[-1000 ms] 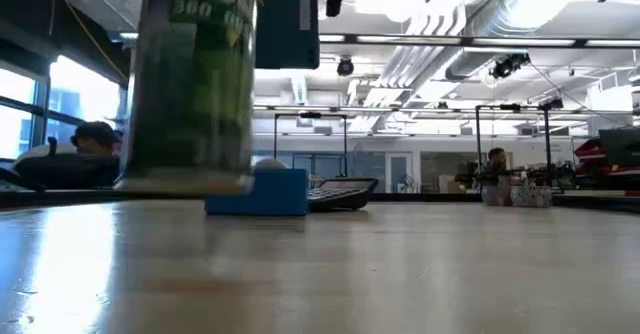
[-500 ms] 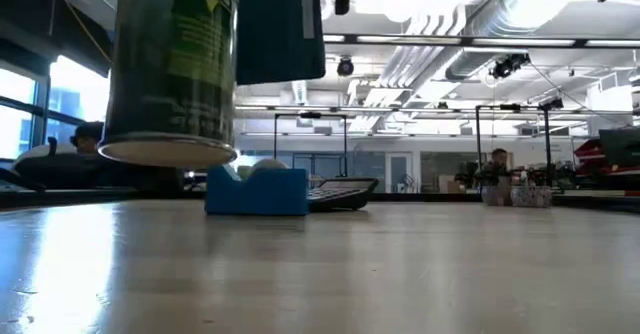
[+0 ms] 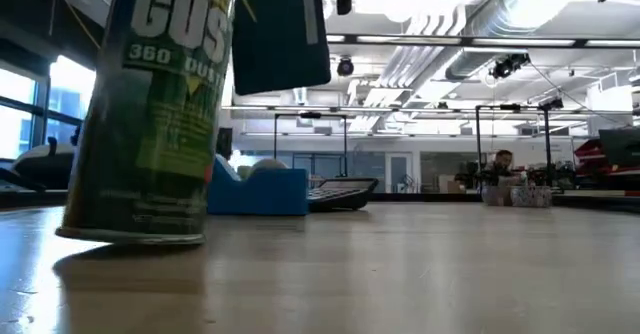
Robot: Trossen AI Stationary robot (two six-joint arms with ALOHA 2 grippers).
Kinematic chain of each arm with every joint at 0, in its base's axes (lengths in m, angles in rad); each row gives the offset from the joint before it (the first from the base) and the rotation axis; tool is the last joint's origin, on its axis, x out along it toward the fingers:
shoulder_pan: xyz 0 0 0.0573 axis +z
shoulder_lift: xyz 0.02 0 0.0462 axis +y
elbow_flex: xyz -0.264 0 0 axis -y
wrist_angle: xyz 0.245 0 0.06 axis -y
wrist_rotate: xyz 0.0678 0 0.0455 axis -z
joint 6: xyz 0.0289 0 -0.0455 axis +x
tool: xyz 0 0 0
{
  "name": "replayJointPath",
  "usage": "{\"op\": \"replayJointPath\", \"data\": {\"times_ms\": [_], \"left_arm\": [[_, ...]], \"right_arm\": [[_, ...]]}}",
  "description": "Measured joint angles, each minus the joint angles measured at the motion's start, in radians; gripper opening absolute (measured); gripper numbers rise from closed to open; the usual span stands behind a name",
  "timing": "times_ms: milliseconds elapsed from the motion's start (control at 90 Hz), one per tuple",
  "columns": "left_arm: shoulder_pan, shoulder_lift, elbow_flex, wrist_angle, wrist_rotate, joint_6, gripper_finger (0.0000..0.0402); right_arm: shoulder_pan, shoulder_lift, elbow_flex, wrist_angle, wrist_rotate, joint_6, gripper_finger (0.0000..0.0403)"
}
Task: Apply microfiber cloth
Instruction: Spray the cellphone using the white spray bottle
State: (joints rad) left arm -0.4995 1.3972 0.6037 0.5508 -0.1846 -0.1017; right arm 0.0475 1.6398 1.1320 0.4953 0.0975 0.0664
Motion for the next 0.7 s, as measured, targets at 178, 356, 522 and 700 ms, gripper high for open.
{"op": "replayJointPath", "data": {"times_ms": [178,356,522,700], "left_arm": [[-0.001,0.000,0.001,0.011,-0.002,-0.002,0.0236],[-0.023,0.000,0.001,0.019,-0.018,-0.027,0.0238],[-0.039,-0.003,0.001,0.017,-0.046,-0.029,0.0239],[-0.059,-0.029,0.001,-0.012,-0.049,-0.041,0.0239]], "right_arm": [[0.002,0.000,0.000,0.000,0.004,-0.004,0.0001],[0.001,0.000,0.000,-0.001,0.001,-0.006,0.0001],[0.001,-0.007,0.000,-0.005,-0.002,-0.030,0.0001],[-0.003,-0.090,-0.001,-0.042,0.000,-0.077,0.0001]]}}
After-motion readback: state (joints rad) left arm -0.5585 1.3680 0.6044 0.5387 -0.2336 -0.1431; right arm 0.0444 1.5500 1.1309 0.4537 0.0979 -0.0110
